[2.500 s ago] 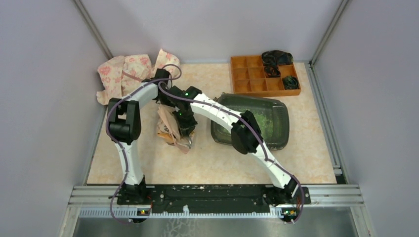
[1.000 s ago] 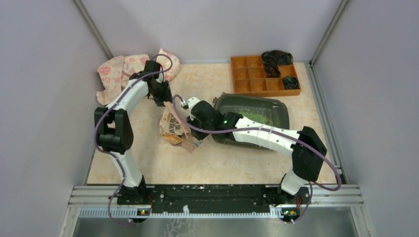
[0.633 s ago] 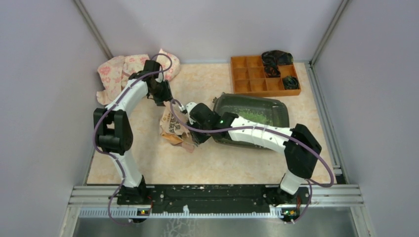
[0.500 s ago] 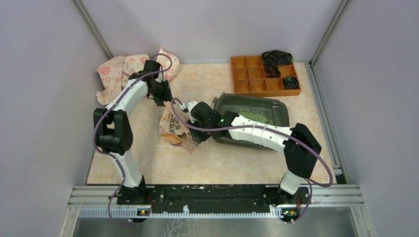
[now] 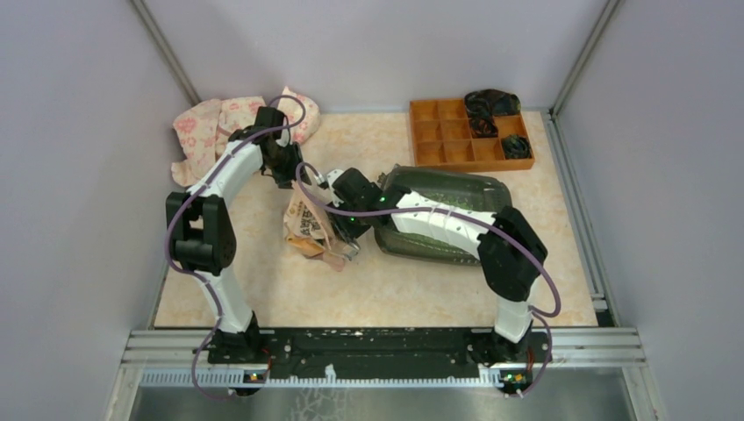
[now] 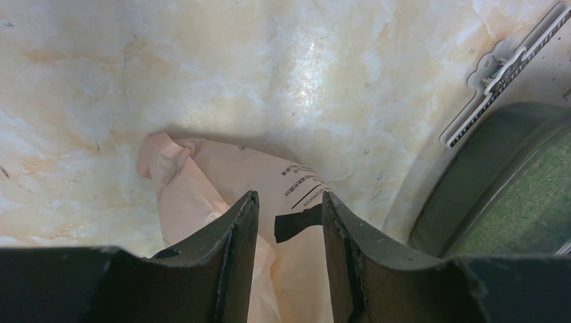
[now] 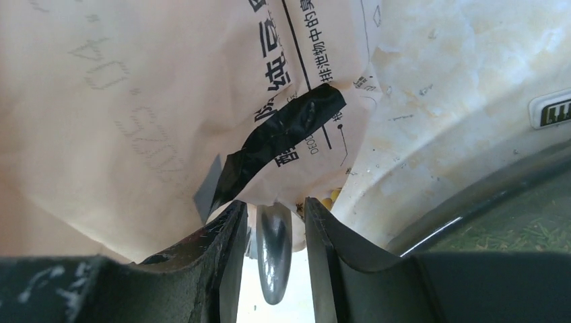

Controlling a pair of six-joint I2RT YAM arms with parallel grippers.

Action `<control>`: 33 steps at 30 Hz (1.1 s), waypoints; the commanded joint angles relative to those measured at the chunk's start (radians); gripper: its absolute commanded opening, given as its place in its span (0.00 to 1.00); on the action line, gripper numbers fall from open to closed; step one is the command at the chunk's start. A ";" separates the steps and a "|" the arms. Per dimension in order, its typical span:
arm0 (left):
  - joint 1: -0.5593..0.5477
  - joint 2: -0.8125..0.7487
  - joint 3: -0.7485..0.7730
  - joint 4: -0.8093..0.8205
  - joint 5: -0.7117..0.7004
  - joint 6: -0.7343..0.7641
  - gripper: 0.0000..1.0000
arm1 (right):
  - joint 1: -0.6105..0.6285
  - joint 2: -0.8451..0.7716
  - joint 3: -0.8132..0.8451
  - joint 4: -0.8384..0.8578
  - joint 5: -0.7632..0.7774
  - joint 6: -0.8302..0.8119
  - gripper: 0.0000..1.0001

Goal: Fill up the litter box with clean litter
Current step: 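Scoop the cat litter from the cat litter bag.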

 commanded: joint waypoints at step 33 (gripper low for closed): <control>-0.003 0.019 0.015 0.024 0.029 0.018 0.46 | 0.032 0.026 0.054 -0.001 -0.068 0.009 0.37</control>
